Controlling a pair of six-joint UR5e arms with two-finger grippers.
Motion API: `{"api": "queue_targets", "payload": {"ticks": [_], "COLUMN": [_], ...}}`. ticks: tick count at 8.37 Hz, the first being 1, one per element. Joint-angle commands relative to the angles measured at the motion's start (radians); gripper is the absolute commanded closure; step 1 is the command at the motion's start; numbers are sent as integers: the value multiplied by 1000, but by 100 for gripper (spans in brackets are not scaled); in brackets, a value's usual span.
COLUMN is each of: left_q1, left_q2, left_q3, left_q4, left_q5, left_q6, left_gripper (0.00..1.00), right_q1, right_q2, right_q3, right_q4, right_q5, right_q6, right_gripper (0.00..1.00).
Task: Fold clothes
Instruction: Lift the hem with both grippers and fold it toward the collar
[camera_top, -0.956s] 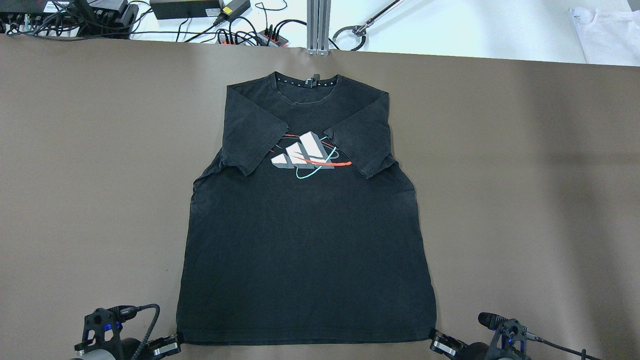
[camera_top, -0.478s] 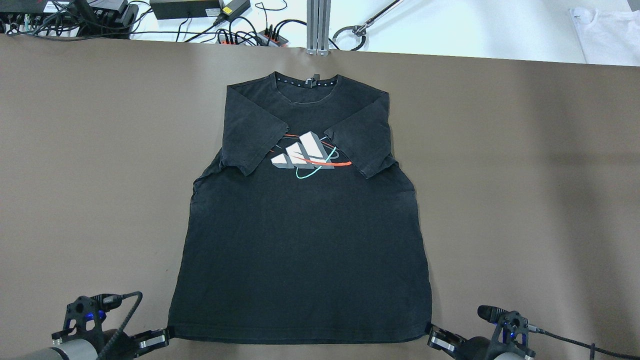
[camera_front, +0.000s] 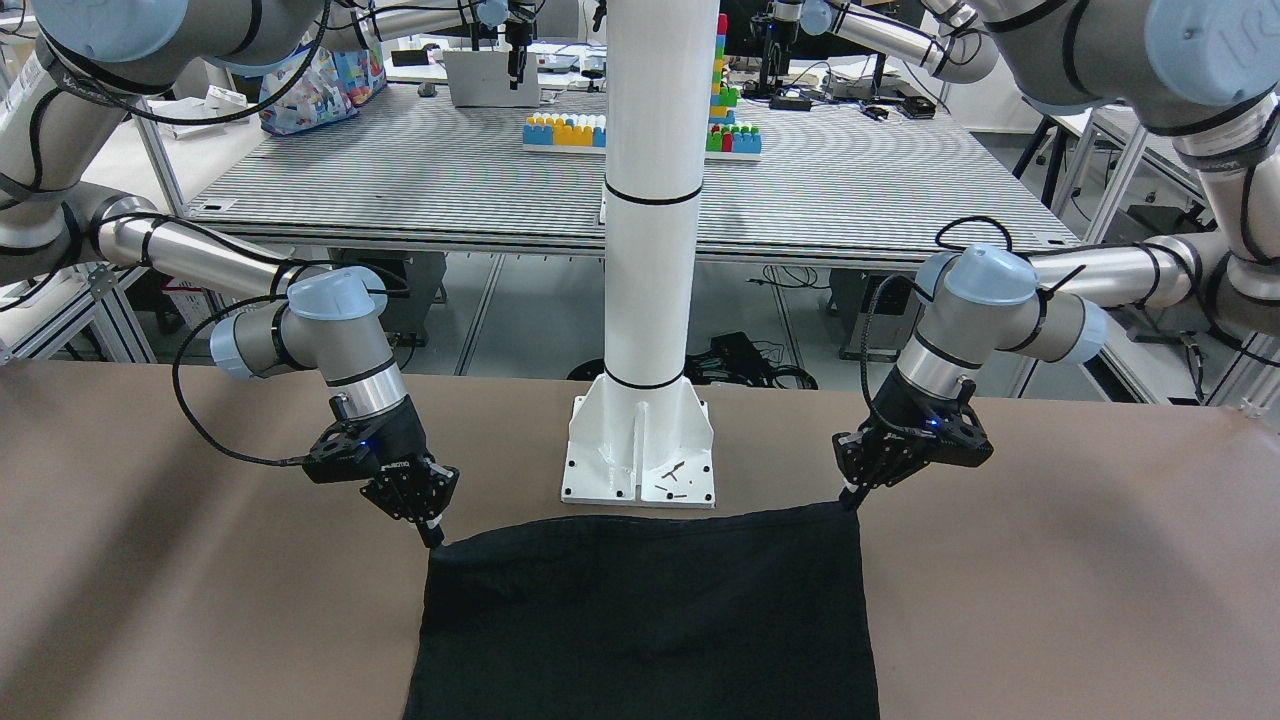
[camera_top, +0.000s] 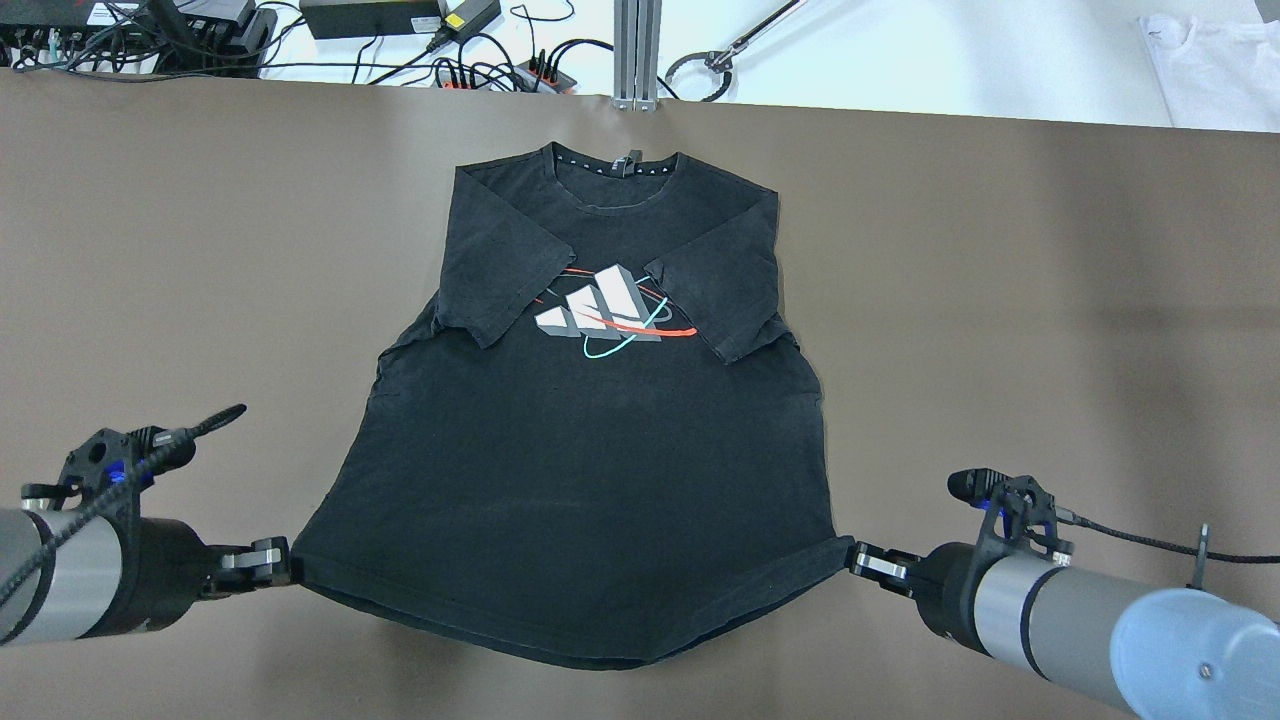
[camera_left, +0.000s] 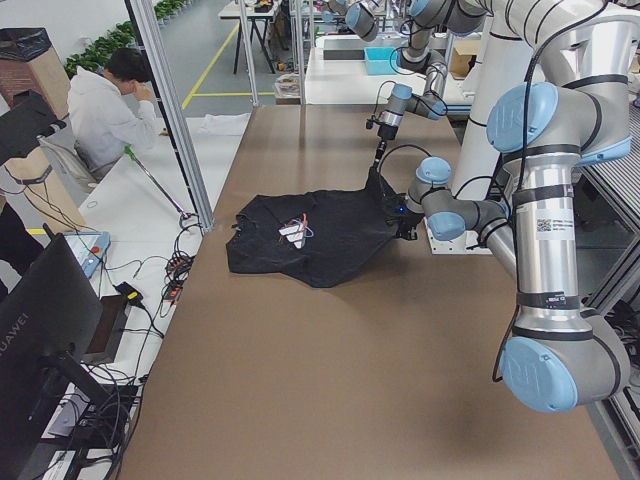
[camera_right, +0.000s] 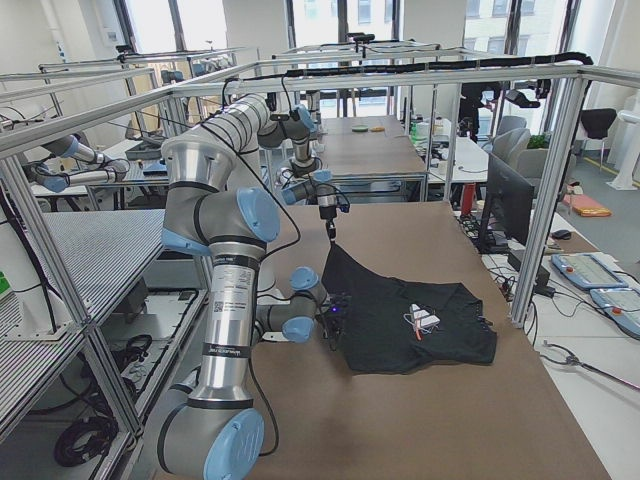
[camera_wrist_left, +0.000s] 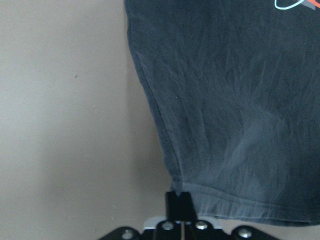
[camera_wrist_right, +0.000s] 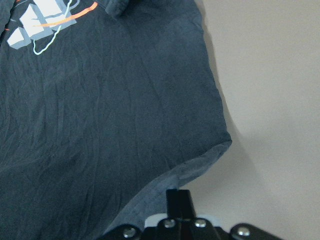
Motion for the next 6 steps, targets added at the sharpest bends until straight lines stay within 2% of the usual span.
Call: {"api": "queue_targets", "payload": {"ticks": [1,2,3,6], "left_q1": [-77,-53,-15,110], "left_q2": [-38,-38,-31,38], "left_q3": [-11,-29,-52,-153], "left_q4": [48,48,48,48], "left_q5": [-236,-294,-328,-339], "left_q6": [85,85,85,85], "left_gripper": [100,100,100,100], "right_q1": [17,-41,-111,-253], "right_q2": [27,-9,-56,-184], "right_q3": [128,177,216,345], "right_q4": [-170,-178,-178,-178], "right_q5": [188,227,227,226], "right_q6": [-75,-78,-96,-112], "right_gripper": [100,100,100,100]}}
